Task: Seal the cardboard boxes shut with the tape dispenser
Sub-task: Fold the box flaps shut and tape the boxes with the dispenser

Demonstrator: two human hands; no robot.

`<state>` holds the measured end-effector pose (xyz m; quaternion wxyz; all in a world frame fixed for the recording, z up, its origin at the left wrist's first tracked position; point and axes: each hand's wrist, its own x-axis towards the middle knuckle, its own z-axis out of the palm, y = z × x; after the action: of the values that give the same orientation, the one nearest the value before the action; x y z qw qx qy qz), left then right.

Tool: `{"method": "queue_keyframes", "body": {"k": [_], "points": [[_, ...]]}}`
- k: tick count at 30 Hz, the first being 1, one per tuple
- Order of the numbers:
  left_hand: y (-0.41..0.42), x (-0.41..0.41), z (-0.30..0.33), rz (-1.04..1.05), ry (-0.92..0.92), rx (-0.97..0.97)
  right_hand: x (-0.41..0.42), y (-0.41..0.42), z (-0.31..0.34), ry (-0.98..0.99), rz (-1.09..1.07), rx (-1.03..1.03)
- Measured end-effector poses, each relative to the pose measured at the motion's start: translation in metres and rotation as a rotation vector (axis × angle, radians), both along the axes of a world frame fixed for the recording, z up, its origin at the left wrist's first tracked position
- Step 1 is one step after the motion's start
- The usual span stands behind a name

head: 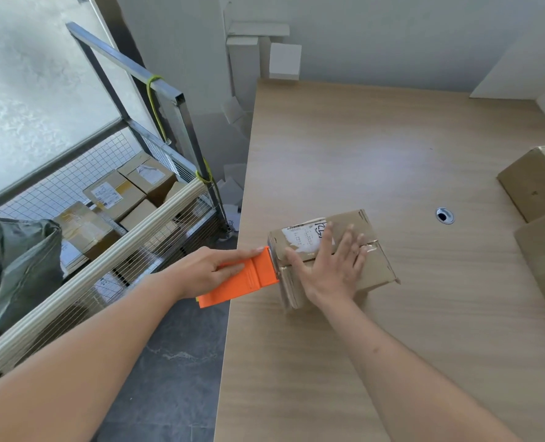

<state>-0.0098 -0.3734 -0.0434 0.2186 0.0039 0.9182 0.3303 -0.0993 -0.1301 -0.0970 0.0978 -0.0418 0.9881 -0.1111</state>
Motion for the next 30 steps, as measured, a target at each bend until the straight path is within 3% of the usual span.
{"method": "queue_keyframes", "body": {"k": [11, 30], "points": [[-0.020, 0.010, -0.018, -0.015, 0.045, 0.014, -0.009, 0.004, 0.017, -0.202, 0.087, 0.043], [0.014, -0.046, 0.009, -0.084, -0.137, -0.150, -0.008, 0.001, 0.023, -0.224, 0.115, 0.077]]}}
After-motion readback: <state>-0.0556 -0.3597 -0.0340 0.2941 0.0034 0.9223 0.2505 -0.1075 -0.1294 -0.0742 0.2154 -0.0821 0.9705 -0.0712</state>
